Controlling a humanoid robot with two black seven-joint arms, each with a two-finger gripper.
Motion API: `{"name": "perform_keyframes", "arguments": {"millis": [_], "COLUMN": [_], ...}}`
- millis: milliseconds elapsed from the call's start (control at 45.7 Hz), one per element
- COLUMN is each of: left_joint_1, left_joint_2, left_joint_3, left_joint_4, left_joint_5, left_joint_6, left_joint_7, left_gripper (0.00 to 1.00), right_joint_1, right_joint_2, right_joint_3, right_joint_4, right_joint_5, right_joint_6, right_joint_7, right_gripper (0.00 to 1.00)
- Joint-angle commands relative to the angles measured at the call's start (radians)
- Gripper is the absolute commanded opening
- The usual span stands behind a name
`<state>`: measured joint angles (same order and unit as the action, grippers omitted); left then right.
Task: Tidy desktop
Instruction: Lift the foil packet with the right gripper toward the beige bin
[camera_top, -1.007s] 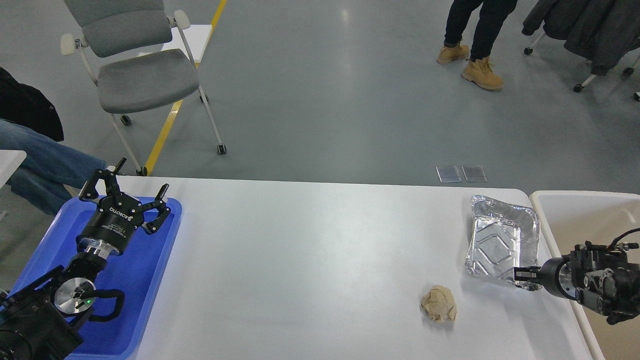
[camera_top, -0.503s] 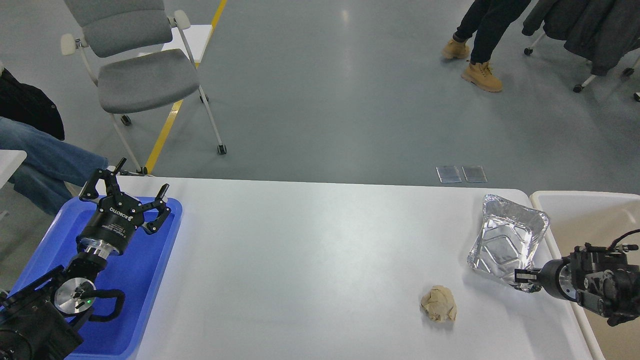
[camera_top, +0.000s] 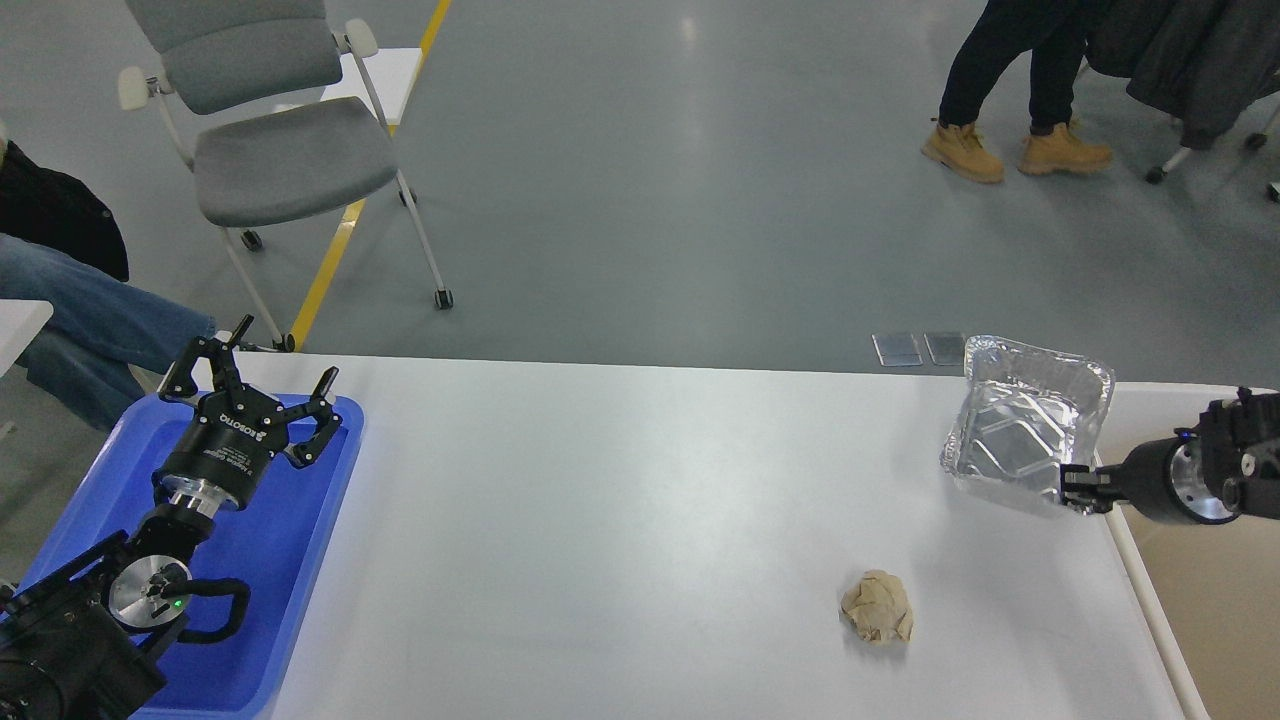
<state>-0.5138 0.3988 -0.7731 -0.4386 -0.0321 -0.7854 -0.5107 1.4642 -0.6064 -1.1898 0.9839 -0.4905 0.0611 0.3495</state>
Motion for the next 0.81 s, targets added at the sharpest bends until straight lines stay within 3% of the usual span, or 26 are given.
{"name": "perform_keyframes", "arguments": {"millis": [0, 175, 372, 788], "left_joint_1": [0.001, 0.000, 0.000, 0.001], "left_joint_2": [0.000, 0.000, 0.000, 0.000], "left_joint_3": [0.000, 0.000, 0.000, 0.000], "left_joint_4": [0.000, 0.000, 0.000, 0.000], "left_joint_5": [0.000, 0.001, 0.000, 0.000], "left_joint_6": [0.000, 0.000, 0.000, 0.000], "left_joint_7": [0.000, 0.000, 0.000, 0.000], "left_gripper": [0.99, 0.99, 0.99, 0.99], "right_joint_1": [0.289, 0.511, 0.705, 0.887], "right_joint_2": [-0.087, -0.104, -0.104, -0.102], "right_joint_3": [-0.074, -0.158, -0.212, -0.206], "right_joint_4": [0.228, 0.341, 0.366, 0.366], "right_joint_5": [-0.048, -0.049, -0.049, -0.048], "right_joint_6": [0.083, 0.190, 0.342, 0.500], "right_joint_7": [-0.001, -0.001, -0.001, -0.001], "right_gripper": [0.00, 0.00, 0.00, 0.00]}}
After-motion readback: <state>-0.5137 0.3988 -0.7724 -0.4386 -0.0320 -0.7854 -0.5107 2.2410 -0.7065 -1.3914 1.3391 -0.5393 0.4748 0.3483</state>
